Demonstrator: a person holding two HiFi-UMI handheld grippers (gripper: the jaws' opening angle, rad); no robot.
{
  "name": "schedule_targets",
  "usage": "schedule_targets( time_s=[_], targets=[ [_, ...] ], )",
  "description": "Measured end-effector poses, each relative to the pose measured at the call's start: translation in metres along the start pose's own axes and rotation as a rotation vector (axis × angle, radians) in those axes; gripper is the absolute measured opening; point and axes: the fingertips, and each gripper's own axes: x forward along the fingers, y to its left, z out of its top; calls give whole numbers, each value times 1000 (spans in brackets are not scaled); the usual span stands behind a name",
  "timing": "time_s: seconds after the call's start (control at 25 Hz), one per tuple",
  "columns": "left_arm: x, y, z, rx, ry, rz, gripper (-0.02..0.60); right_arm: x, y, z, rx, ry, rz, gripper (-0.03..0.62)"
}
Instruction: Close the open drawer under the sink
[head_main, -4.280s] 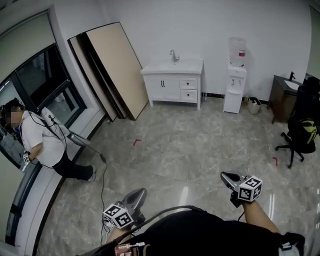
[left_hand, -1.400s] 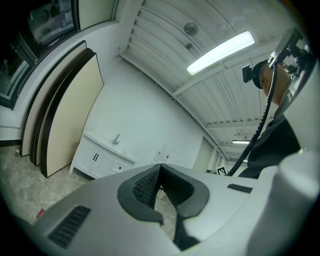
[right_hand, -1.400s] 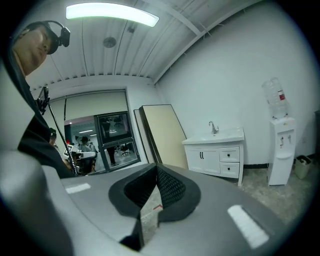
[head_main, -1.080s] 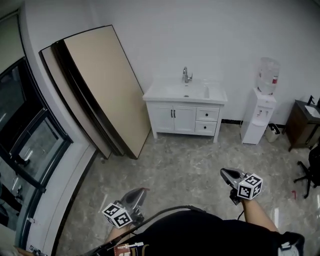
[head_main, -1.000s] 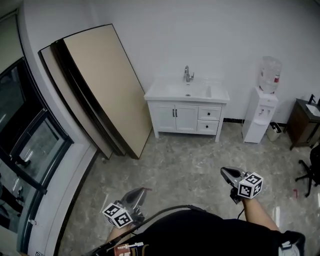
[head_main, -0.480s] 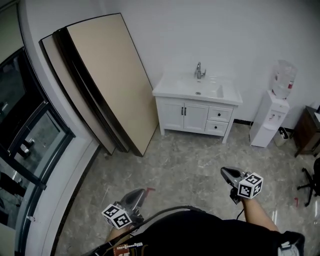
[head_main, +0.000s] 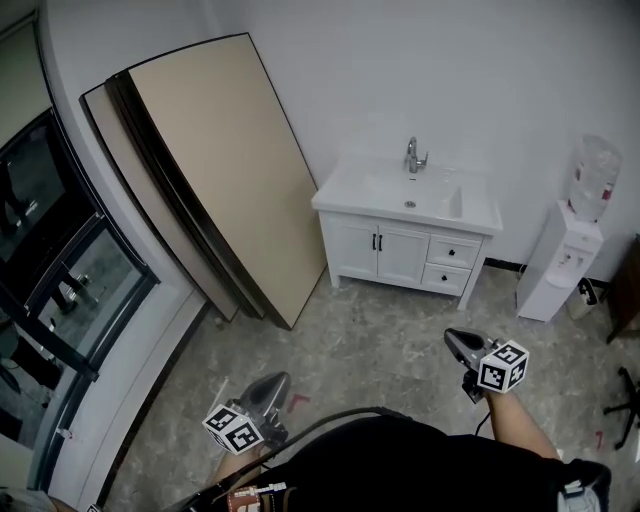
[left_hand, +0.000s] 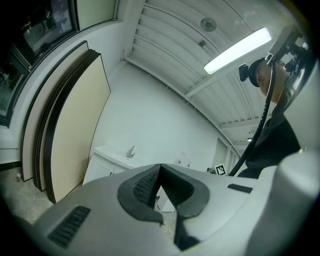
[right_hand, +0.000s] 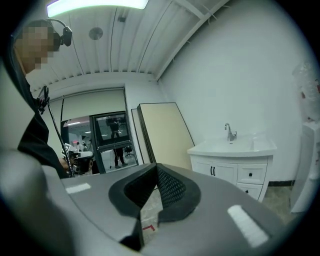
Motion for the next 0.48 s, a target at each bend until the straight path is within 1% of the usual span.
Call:
schedule_targets(
  time_s=[0.2, 0.36, 0.48],
  targets=[
    [78, -12, 3, -9, -11, -14, 0, -3, -68, 25, -16, -6, 11, 2],
    [133, -23, -7, -13, 10, -38, 0, -12, -117, 25, 6, -4, -3, 2],
    [162, -26, -14, -16, 42, -64, 0, -17, -143, 24, 33, -12, -31, 2]
  ],
)
